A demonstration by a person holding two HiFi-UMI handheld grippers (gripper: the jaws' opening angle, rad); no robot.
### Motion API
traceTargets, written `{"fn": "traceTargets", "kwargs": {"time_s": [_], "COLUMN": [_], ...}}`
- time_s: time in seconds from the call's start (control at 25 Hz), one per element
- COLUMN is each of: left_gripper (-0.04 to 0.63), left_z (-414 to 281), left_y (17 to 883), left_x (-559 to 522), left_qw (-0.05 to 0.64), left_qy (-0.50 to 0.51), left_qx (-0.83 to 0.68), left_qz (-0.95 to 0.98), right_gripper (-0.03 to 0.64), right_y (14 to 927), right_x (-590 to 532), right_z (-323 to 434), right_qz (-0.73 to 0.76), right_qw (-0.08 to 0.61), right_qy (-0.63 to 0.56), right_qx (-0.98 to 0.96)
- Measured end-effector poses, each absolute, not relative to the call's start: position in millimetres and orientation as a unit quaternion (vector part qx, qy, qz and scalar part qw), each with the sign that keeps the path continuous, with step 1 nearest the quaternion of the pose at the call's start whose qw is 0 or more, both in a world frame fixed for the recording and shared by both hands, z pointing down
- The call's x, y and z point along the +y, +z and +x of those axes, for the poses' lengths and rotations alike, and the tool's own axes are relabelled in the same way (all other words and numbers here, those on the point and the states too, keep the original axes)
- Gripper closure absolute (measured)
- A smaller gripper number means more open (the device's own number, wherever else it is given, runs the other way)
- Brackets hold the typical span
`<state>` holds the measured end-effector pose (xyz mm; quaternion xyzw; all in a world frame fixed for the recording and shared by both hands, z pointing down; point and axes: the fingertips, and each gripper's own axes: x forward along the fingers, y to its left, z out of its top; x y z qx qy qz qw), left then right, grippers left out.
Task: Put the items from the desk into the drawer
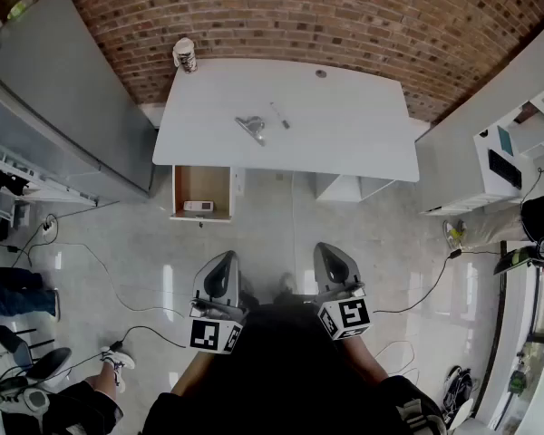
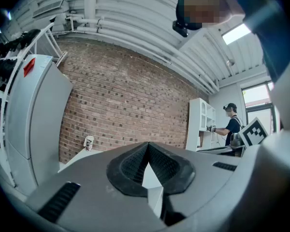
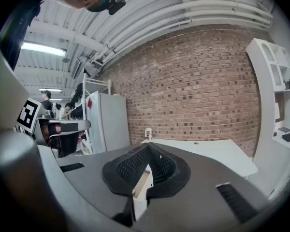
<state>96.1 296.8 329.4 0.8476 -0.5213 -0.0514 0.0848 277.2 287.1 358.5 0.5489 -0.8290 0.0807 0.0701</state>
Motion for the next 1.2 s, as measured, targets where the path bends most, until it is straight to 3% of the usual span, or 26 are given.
{"fn": "traceTargets", "kwargs": {"time_s": [0.52, 1.2], "left_gripper": [0.594, 0.594], "left_z": [114.5, 189.0], "left_y": [329.1, 322.9], "left_x": [291.1, 269.8], "left_qw": [0.087, 0.087], "left_qy": [-0.052, -0.054], "left_qx": [-0.518, -0.547], "left_qz": [0.850, 0.831], "right_gripper": [0.617, 0.617], "right_y": [357.6, 373.7], "right_x": [282.1, 256.3], "right_z": [291.3, 349.4], "right_qz": [0.543, 0.493], "right_qw": [0.056, 0.077], "right_qy": [0.087, 0.089], "right_qx": [-0.833, -0.862]}}
